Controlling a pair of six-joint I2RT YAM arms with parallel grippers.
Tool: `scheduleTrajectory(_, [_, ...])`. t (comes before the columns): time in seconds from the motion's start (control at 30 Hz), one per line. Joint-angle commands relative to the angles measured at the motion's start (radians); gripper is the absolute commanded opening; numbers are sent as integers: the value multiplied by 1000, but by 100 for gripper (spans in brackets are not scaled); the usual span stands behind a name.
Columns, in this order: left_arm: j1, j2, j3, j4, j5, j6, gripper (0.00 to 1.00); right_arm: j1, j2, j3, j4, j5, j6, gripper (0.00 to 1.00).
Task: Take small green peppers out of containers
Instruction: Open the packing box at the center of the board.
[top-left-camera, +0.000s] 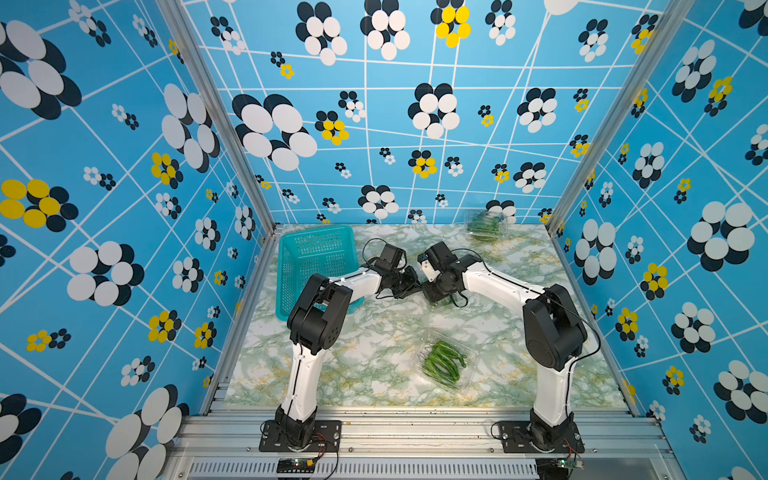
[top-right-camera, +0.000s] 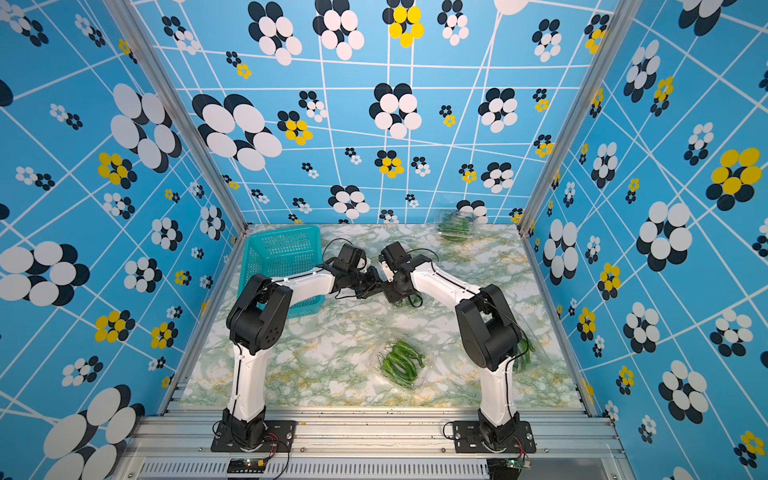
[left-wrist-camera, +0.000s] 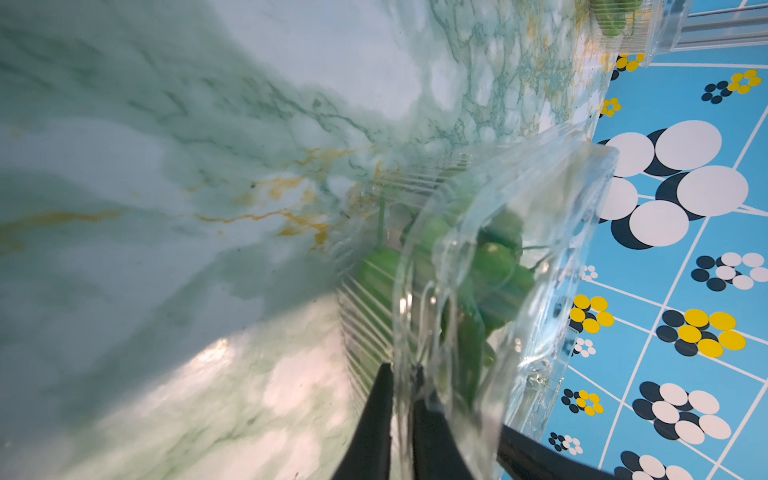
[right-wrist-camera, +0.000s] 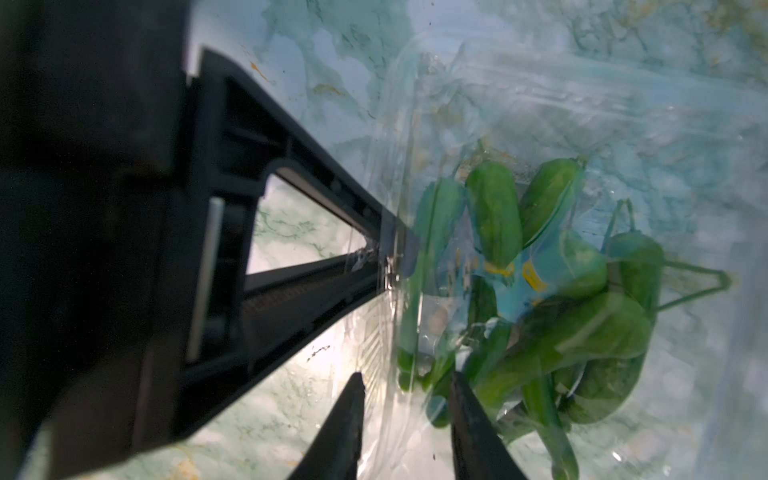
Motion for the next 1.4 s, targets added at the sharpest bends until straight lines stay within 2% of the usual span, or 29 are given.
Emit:
scheduleTrajectory(0.0, [7,-31,-19,39,18,-12,13,4,46,-38,-68,-16,8,25])
scheduleTrajectory(0.3, [7,-44,-42,55,20,-18,13,4,40,-31,-85,-11,-5,0])
scheduleTrajectory(0.73, [5,-57,-56,-13,-6,21,12,-11,-18,144,-142,63,-28,0])
scheduleTrajectory(1.03, [0,-64,-69,-64,-34,55,10,-64,-41,165,-101,112,16,0])
scheduleTrajectory(1.37, [-5,-50,-51,-93,-39,71,9,-114,-26,227,-54,67,34,0])
